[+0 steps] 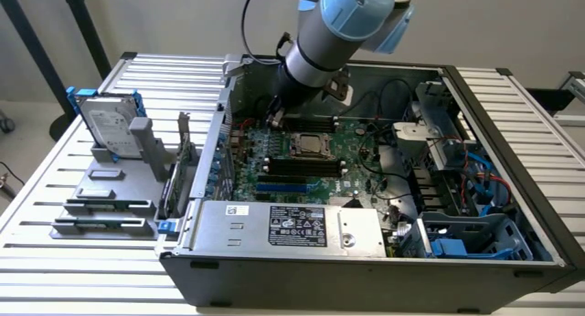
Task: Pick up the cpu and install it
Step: 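Install the first cpu locking lever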
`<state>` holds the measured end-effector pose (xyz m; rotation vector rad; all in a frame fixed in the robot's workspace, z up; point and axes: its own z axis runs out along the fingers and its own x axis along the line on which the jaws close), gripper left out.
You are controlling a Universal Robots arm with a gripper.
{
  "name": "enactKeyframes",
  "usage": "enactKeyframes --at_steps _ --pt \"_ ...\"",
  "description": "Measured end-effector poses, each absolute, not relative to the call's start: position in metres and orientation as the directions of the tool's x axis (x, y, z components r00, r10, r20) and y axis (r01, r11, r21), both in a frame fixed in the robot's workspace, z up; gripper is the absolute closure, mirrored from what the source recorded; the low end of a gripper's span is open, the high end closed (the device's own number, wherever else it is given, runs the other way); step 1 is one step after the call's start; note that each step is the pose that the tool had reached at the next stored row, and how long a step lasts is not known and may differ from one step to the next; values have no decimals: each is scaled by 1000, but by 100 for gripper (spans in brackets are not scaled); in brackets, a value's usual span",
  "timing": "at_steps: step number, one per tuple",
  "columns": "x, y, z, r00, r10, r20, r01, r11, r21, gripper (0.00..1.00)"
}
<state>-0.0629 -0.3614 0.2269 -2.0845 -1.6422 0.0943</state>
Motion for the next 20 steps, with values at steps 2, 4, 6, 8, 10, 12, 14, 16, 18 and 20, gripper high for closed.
enactKeyframes --at_steps 2,4,6,8,10,12,14,16,18,20 --pt "-63 -362 229 286 927 243 896 -169 -412 89" --pt "-63 -363 232 293 923 248 894 -172 -415 89" --pt "-63 -364 235 299 920 254 892 -175 -417 89" --pt "-64 -364 238 305 916 259 890 -177 -419 89" --pt "-64 -365 240 311 913 263 889 -181 -421 89" --pt "-66 -365 240 320 910 263 887 -190 -421 89" --pt "-70 -365 240 330 907 263 885 -200 -421 89" --pt "-74 -365 239 341 903 263 882 -210 -421 89" --pt "-76 -365 238 355 897 263 879 -225 -421 89" --pt "-77 -365 236 374 889 263 874 -243 -421 89"
